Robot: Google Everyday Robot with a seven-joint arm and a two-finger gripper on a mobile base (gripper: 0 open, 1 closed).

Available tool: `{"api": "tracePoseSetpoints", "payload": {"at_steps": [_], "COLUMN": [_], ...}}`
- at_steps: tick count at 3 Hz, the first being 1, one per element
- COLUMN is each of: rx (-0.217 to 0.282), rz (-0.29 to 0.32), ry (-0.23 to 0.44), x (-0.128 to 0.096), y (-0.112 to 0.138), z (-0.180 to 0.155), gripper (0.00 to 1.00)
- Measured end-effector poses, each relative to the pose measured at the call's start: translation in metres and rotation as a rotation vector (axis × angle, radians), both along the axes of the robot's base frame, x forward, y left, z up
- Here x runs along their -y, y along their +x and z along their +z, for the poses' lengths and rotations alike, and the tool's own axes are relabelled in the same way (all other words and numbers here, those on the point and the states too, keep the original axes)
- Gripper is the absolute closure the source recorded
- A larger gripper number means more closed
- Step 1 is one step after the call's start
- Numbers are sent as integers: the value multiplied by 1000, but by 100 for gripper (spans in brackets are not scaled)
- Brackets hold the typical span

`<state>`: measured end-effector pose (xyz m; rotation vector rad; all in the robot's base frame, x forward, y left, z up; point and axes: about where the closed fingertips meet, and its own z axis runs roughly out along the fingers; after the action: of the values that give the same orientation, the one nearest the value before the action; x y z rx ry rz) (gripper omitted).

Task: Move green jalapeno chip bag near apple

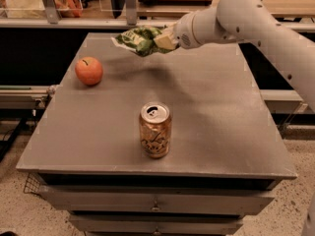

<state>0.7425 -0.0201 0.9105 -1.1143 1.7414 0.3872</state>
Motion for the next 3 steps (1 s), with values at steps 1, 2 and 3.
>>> {"api": "tracePoseSetpoints", "payload": {"at_steps": [1, 2, 3], "rx": [8, 13, 15], "rz": [43, 73, 88], "ry": [-21, -37, -47], "x": [-24, -39, -47], "y": [-7, -12, -15], "z": [-8, -15, -19], "gripper": [100, 84, 61]}}
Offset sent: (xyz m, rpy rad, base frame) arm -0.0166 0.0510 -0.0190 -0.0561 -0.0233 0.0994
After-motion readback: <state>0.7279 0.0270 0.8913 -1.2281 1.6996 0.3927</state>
